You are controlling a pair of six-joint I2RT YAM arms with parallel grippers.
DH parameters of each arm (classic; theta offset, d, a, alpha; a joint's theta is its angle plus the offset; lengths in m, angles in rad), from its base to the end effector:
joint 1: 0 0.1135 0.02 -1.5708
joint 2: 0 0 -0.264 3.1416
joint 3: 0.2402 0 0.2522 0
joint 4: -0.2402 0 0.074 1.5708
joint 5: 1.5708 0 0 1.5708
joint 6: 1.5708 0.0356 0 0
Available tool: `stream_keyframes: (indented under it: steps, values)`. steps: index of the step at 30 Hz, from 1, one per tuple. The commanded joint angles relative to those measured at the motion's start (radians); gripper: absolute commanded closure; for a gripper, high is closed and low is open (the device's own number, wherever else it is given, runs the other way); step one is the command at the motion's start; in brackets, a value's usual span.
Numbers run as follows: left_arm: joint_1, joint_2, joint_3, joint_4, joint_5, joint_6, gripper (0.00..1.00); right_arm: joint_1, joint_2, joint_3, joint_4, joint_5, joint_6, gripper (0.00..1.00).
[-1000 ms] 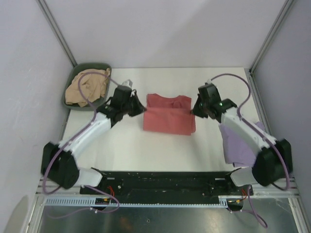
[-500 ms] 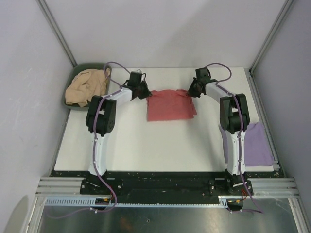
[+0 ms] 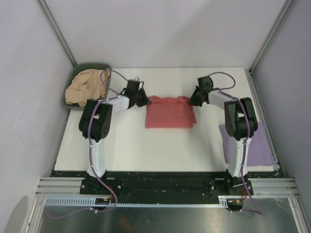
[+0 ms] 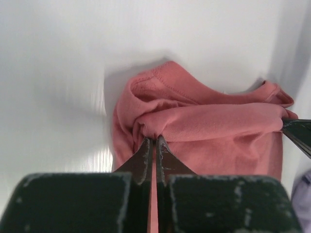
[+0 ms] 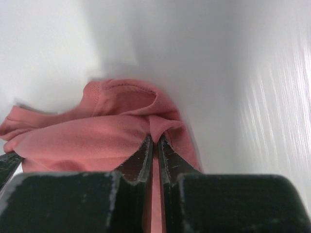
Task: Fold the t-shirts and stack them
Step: Fold the long partially folded tshirt into a neat square
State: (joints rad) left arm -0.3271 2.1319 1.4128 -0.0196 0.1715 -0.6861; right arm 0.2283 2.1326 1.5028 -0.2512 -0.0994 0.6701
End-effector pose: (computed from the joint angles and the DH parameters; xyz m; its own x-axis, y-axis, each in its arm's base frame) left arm 0.4383 -0.1551 0.1474 -0.7696 -0.3981 -0.4992 -0.0665 0.8276 -0.5573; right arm 0.4507 0.1084 0.1567 -0.7669 0.4563 -0.4512 0.2419 0.8569 0.4552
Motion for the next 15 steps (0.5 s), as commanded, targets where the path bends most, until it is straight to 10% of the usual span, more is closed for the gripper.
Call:
stream_keyframes:
  steps: [1, 8, 15]
  values:
    - [-0.027, -0.223, -0.198, 0.055, -0.008, -0.034, 1.0, 0.027, -0.152, -0.209, -0.054, 0.037, 0.03, 1.0]
    - [-0.055, -0.523, -0.492, 0.059, -0.047, -0.064, 1.0, 0.083, -0.439, -0.447, -0.114, 0.083, 0.051, 1.0]
    - [-0.02, -0.506, -0.426, -0.02, -0.087, -0.03, 1.0, 0.048, -0.44, -0.386, -0.056, 0.044, 0.025, 1.0]
